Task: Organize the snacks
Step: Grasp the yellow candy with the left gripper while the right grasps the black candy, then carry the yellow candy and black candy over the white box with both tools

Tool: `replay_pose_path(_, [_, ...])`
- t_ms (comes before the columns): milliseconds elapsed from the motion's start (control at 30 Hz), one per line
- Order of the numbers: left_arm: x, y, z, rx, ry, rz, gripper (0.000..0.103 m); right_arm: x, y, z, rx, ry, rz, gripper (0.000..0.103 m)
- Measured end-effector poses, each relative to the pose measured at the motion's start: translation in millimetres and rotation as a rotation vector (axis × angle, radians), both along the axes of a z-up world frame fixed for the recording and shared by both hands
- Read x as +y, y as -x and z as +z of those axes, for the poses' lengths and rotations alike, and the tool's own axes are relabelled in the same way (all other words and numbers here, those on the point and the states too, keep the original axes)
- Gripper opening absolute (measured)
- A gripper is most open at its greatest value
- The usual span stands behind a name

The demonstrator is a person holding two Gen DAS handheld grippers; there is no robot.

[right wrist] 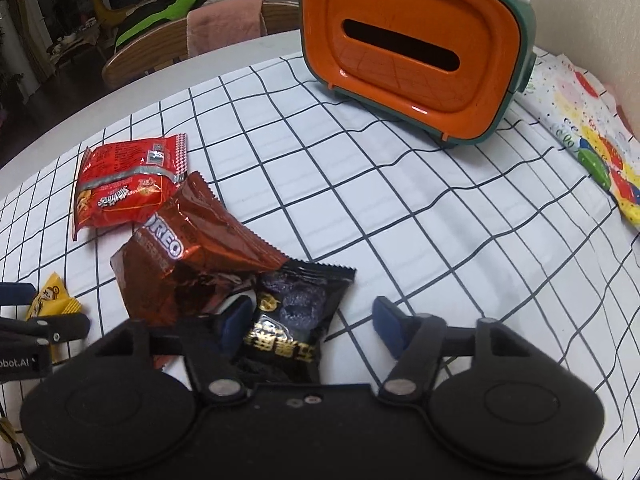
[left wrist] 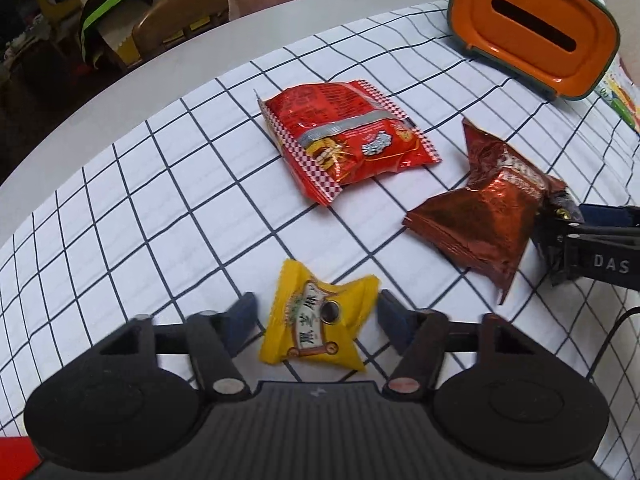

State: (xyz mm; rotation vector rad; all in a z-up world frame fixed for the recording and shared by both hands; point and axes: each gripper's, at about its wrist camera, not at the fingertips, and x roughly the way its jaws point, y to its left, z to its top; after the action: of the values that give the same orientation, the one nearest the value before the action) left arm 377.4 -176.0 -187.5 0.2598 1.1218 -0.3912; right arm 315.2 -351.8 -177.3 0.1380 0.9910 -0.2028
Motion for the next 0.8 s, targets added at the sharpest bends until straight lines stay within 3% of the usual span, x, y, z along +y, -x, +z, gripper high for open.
replay_pose_path(200, [-6.5, 9.0, 3.0, -0.016, -0.033, 0.021, 0.041, -4.8, 5.6, 1.2, -0.017, 0.014, 0.006, 0.037])
replay_pose_path(367, [-8.0, 17.6, 5.9, -0.037, -0.054, 0.054, 0.034, -7.9, 12.8, 2.8, -0.031, 0.01, 0.03, 0.034])
replay_pose_path(800, [22.9, 57.1, 30.6, -0.022, 0.032, 0.175, 0.033, -10.9, 62.2, 34.3, -0.066, -0.065, 0.107, 0.033])
